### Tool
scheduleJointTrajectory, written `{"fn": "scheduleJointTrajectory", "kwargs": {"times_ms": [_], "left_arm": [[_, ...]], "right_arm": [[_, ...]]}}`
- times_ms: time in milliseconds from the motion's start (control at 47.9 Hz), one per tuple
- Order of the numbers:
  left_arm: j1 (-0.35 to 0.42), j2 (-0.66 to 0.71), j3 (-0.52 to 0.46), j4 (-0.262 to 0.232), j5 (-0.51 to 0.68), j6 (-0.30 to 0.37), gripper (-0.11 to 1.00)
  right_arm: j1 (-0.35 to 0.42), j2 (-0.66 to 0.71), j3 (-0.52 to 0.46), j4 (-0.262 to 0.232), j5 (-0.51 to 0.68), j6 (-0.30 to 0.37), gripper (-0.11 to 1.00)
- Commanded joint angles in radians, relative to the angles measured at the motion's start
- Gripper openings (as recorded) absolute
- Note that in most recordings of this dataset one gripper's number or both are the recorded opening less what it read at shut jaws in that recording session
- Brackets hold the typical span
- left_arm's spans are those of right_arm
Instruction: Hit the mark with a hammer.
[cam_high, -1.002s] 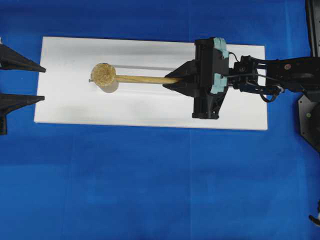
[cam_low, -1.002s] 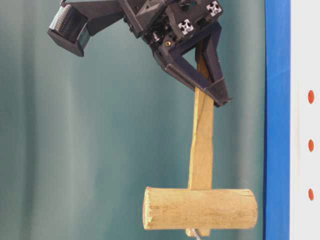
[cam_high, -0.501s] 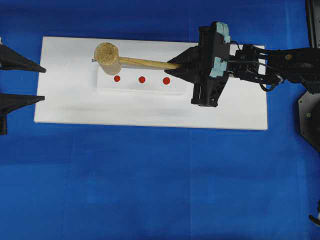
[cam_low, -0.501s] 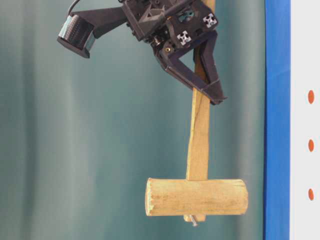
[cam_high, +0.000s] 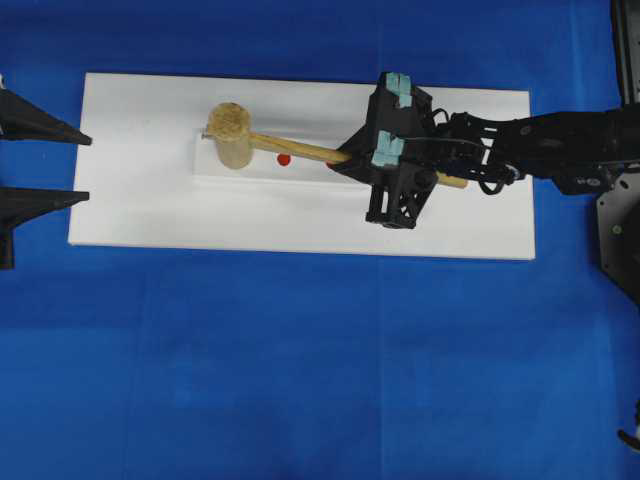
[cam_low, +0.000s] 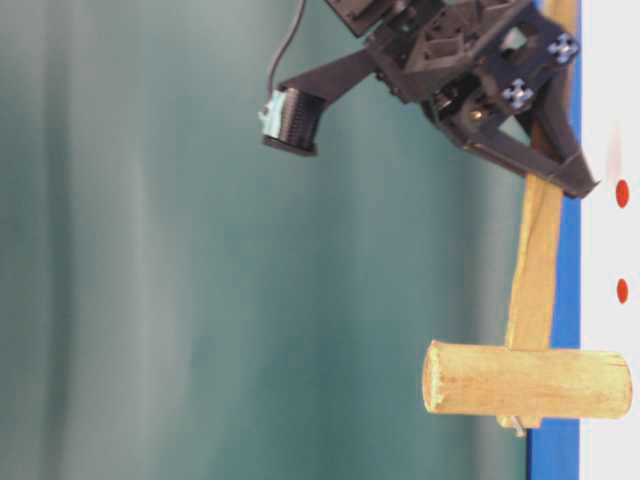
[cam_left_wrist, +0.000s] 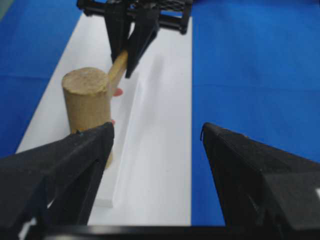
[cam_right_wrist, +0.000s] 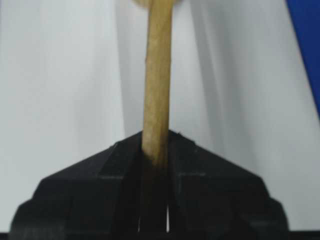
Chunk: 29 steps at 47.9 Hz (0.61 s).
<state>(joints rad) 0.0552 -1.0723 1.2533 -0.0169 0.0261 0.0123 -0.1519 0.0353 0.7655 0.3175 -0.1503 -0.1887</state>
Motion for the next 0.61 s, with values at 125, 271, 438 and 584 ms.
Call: {"fn": "scheduleJointTrajectory", "kwargs": {"times_ms": [125,271,438,584], "left_arm": [[0.002,0.005,-0.011,0.002,-0.006,0.0,0.68],[0.002,0.005,-0.009,0.002,-0.005,0.0,0.68],[0.002,0.005,-0.008,0.002,-0.005,0.0,0.68],[0.002,0.003,-0.008,0.002,-0.008,0.0,0.68]], "right_arm": [[-0.002,-0.067,-0.015,0.003,-0.017,-0.009,0.02],[-0.003,-0.164,0.017,-0.002,-0.028,-0.015,0.02],[-0.003,-0.322,0.11,-0.002,-0.038,-0.015,0.02],[-0.003,-0.419,0.184,0.002,-0.078,-0.012,0.02]]}}
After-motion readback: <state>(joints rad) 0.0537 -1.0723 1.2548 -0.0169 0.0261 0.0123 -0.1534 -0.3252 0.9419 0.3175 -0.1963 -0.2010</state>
